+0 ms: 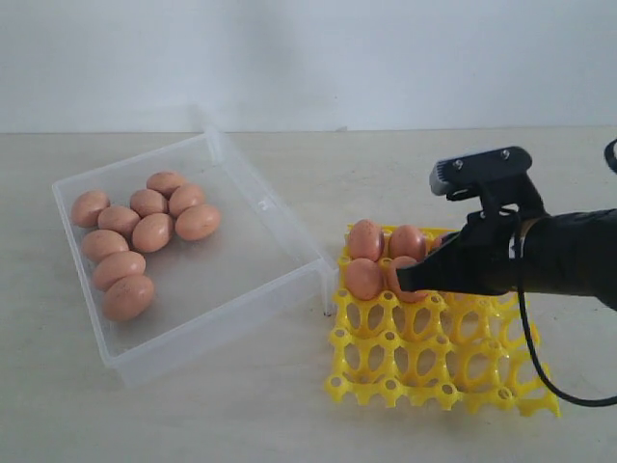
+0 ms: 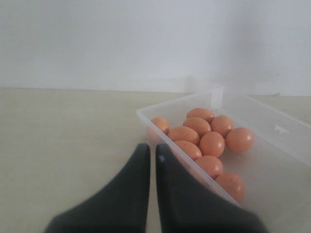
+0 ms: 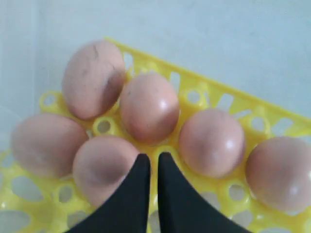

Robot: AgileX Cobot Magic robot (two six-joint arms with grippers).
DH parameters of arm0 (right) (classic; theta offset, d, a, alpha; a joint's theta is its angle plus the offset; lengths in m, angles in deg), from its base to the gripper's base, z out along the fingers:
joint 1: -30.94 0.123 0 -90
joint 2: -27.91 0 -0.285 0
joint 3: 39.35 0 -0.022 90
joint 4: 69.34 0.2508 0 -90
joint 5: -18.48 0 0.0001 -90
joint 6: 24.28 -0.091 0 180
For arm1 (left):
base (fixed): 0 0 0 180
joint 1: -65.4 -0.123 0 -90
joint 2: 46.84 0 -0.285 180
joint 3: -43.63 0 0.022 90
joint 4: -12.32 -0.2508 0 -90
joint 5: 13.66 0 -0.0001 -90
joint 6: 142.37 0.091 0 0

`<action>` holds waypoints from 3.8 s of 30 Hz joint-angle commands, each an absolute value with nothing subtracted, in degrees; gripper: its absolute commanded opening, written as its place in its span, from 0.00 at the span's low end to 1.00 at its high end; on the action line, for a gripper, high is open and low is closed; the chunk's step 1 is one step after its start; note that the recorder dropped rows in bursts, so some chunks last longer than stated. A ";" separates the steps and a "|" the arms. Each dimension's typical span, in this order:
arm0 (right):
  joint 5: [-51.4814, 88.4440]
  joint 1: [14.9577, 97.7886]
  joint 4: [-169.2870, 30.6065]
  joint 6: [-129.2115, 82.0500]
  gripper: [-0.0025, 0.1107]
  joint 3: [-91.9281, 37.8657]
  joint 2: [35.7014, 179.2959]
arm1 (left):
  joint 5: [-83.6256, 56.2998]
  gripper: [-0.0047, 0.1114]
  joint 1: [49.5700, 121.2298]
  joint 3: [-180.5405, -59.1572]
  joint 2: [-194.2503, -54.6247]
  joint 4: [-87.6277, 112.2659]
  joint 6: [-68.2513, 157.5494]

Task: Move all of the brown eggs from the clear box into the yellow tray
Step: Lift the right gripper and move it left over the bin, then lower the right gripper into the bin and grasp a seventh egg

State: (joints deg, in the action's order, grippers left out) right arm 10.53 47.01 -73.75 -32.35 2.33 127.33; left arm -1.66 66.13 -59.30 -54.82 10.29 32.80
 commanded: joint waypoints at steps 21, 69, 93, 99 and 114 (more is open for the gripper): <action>41.55 70.01 -77.83 -24.28 0.02 -30.78 125.52 | -1.86 0.08 66.02 -59.16 -54.62 10.21 32.70; 61.84 76.99 -56.35 41.06 0.59 -82.10 171.20 | -1.86 0.08 66.02 -59.16 -54.62 10.21 32.70; 66.88 72.53 -47.17 46.23 0.43 -82.10 173.93 | -1.74 0.08 66.02 -59.16 -54.62 10.21 32.70; 67.68 72.53 -47.62 47.54 0.43 -82.10 176.44 | -1.74 0.08 66.02 -59.16 -54.62 10.21 32.70; 68.27 72.64 -53.35 14.12 0.02 -82.10 174.30 | -1.62 0.08 66.02 -59.16 -54.62 10.21 32.70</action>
